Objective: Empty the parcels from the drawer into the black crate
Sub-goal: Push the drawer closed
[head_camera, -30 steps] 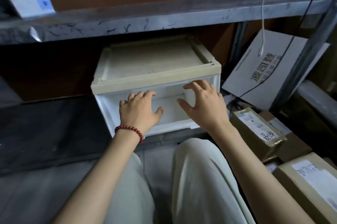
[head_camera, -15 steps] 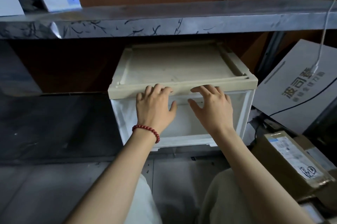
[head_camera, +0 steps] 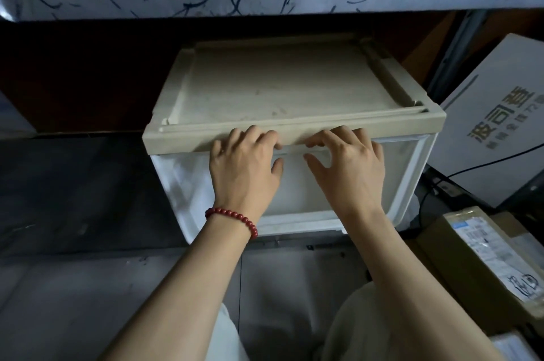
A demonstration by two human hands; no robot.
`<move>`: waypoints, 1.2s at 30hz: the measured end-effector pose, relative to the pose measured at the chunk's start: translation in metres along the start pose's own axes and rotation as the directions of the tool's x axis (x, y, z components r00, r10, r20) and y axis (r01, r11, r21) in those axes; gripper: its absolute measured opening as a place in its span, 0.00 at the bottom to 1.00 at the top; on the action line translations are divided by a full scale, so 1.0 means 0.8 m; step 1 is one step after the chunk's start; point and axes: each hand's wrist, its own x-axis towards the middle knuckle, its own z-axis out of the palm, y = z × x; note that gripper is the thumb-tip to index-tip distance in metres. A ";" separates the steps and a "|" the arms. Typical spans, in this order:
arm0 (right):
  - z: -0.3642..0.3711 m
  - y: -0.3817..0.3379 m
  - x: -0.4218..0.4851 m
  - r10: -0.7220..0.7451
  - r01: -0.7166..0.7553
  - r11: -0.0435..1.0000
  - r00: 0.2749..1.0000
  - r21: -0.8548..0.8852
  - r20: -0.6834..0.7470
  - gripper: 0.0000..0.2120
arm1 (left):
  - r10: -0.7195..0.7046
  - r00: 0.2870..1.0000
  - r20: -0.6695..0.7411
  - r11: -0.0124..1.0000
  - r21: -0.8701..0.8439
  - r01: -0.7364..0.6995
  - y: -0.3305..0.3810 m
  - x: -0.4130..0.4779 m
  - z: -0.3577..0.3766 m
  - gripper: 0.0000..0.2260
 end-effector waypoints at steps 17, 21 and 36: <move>0.008 0.004 -0.002 -0.030 0.028 0.999 0.988 -0.015 -0.151 0.05 | 0.048 0.980 -0.191 0.999 -0.017 -0.052 -0.001 0.004 0.010 0.05; 0.003 0.006 -0.006 -0.051 0.050 0.999 0.989 -0.006 -0.141 0.04 | 0.085 0.976 -0.202 0.996 -0.003 -0.087 -0.003 -0.001 0.005 0.06; -0.026 0.015 -0.018 -0.071 0.074 0.997 0.995 -0.032 0.074 0.12 | 0.152 0.987 -0.043 0.987 0.050 -0.150 0.008 -0.023 -0.023 0.06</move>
